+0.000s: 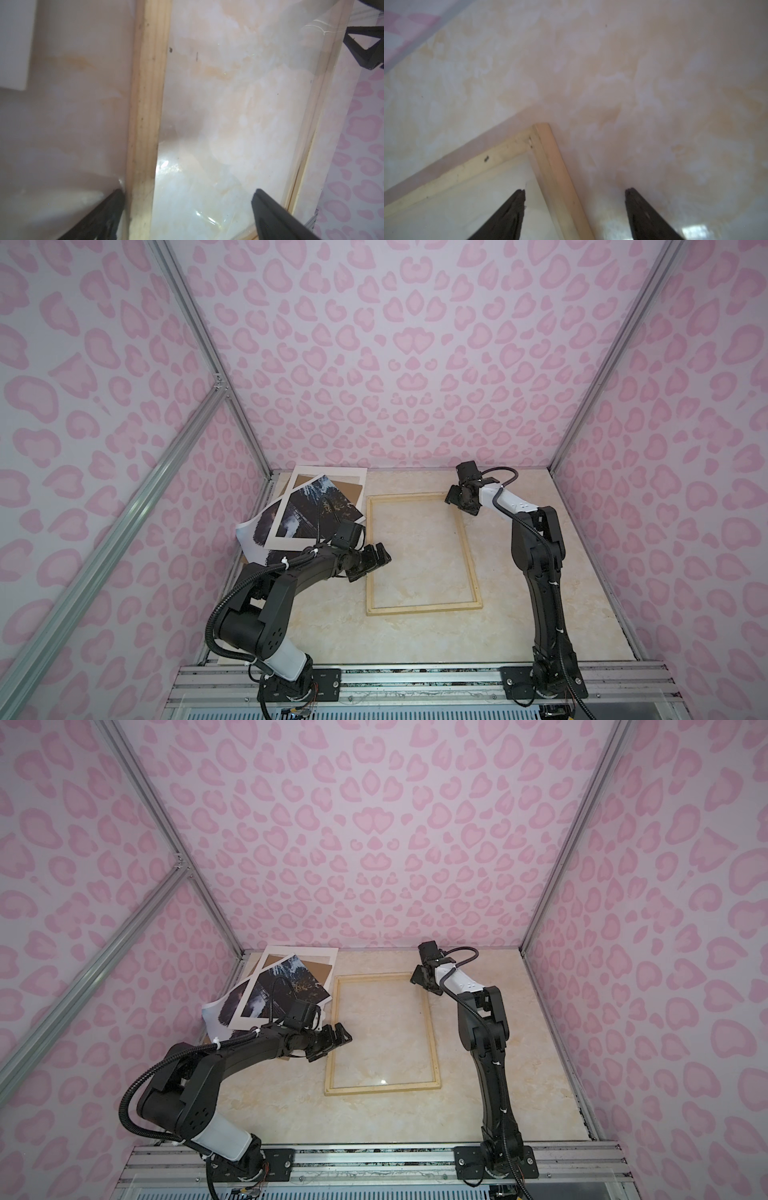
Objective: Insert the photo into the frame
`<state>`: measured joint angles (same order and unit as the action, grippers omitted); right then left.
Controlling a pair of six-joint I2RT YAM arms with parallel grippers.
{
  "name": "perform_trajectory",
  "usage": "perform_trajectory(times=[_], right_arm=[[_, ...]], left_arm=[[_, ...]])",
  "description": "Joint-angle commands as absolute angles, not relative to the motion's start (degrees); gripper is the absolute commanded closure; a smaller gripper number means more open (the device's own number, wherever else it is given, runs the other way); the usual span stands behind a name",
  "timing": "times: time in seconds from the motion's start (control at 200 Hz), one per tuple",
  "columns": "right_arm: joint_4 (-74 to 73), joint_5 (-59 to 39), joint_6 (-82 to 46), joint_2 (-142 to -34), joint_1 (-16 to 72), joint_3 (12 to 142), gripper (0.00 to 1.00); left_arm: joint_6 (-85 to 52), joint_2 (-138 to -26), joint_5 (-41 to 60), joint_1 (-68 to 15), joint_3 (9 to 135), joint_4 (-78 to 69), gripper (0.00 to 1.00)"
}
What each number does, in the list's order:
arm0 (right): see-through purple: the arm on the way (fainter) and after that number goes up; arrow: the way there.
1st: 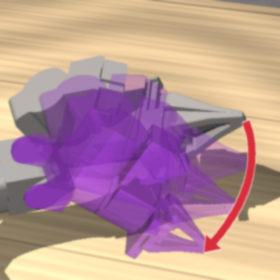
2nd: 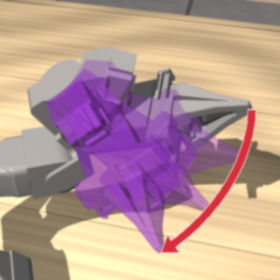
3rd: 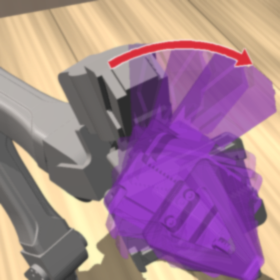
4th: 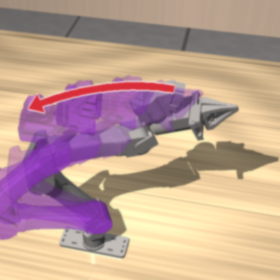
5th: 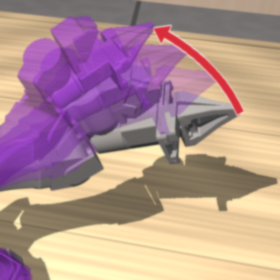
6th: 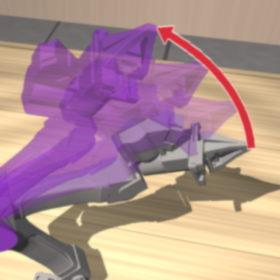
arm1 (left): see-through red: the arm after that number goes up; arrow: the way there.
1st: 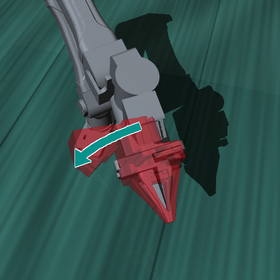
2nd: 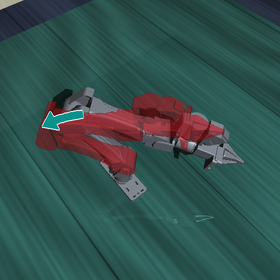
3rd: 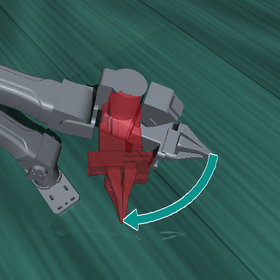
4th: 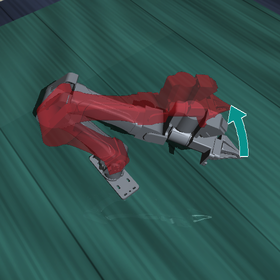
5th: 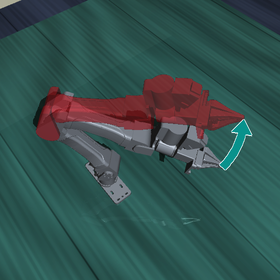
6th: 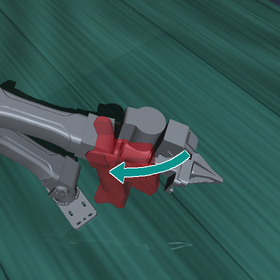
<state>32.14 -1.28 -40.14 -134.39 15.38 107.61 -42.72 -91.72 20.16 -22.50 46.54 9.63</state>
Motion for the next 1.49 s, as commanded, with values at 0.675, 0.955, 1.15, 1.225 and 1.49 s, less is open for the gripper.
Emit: perform_trajectory(times=[0.675,0.955,1.15,1.225,1.49], right_arm=[[29.41,-18.49,-42.33,-124.28,15.69,90.40,0.59],[29.58,-18.88,-38.85,-123.21,12.94,88.24,0.30],[33.97,-14.66,-33.21,-122.43,12.33,91.08,0.13],[34.58,-13.79,-31.78,-122.05,12.20,91.32,0.06],[33.65,-13.21,-28.62,-119.61,10.72,88.45,0.11]], left_arm=[[-44.66,-96.76,25.40,-23.47,49.83,6.50,0.00],[-45.03,-97.62,26.47,-23.52,53.03,7.19,0.00],[-44.87,-96.65,26.39,-22.68,54.44,8.06,0.00],[-43.07,-96.08,24.63,-22.72,56.55,10.94,0.00],[-38.62,-99.63,17.29,-22.68,62.25,18.81,0.00]])
